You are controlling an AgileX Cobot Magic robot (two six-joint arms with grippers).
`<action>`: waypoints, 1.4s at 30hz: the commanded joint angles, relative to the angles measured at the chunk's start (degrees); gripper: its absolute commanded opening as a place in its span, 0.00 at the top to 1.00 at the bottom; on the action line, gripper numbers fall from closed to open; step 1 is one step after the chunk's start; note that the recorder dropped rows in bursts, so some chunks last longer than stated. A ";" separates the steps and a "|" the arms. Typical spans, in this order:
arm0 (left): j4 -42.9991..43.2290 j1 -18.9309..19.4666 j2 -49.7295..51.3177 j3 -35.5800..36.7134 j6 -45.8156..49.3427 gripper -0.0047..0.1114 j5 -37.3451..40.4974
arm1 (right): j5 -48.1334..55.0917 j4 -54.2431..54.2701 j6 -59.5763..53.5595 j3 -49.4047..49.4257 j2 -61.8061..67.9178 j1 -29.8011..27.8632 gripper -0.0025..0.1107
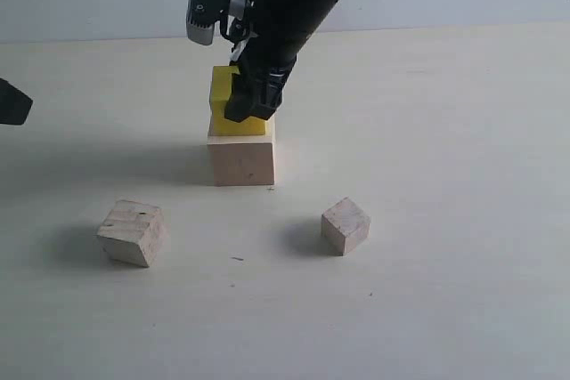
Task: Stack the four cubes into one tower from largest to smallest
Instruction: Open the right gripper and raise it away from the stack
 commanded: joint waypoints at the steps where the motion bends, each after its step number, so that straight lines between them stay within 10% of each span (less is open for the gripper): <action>1: -0.70 0.31 -0.35 -0.15 0.24 0.96 -0.14 | -0.81 0.22 0.10 -0.22 -0.32 -0.36 0.39; 12: -0.70 0.31 -0.35 -0.15 0.24 0.96 -0.14 | -1.71 0.22 0.26 -0.22 -0.44 -0.36 0.20; 29: -0.98 0.31 -0.35 -0.15 0.24 0.96 -0.14 | 3.20 0.10 14.56 -0.22 -13.83 -0.36 0.21; 38: -1.95 0.31 0.09 -0.15 0.03 0.96 -1.14 | 7.20 0.01 25.27 -0.22 -24.27 -0.36 0.93; 42: -4.09 0.31 0.86 -0.15 0.15 0.96 -2.34 | 4.95 -0.55 33.79 -0.22 -27.34 -0.36 0.98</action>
